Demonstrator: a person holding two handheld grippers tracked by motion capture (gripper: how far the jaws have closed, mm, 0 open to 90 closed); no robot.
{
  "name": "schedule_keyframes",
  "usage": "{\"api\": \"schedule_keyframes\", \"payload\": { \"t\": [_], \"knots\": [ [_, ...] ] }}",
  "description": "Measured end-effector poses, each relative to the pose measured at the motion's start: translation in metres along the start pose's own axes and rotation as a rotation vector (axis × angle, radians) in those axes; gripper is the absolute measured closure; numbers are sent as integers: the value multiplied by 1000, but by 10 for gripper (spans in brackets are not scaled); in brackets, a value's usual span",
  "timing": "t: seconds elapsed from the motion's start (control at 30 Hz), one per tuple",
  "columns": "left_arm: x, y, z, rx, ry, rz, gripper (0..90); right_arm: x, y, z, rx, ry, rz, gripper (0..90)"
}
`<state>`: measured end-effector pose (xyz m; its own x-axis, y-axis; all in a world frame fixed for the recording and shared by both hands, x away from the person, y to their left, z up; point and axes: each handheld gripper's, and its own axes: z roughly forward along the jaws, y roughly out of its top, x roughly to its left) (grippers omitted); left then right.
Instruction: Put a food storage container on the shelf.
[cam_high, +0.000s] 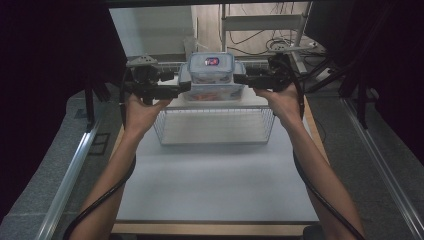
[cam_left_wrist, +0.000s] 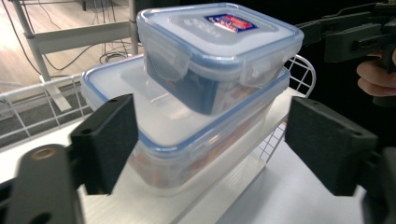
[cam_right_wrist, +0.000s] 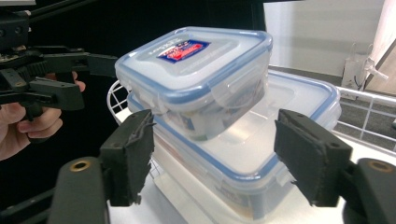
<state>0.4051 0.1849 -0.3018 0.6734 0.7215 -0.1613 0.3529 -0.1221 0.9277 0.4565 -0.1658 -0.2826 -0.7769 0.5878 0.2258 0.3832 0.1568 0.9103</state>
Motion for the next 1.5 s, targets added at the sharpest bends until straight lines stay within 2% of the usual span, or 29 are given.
{"api": "schedule_keyframes", "payload": {
  "t": [0.27,0.47,0.73,1.03,1.2,1.5],
  "knots": [
    [-6,-14,-4,24,-10,17,107,5,-12,-5,16,-10,-36,184],
    [-15,-23,-9,38,-11,52,84,11,-22,-10,17,-9,-48,138],
    [-28,-41,-14,54,-6,104,62,23,-38,-15,33,1,-70,104],
    [-37,-62,-22,50,-4,116,53,39,-60,-17,66,0,-124,74],
    [-45,-76,-24,58,4,138,46,47,-73,-17,83,-7,-161,58],
    [-57,-105,-22,85,12,159,32,57,-100,-15,109,5,-181,51]
  ]
}}
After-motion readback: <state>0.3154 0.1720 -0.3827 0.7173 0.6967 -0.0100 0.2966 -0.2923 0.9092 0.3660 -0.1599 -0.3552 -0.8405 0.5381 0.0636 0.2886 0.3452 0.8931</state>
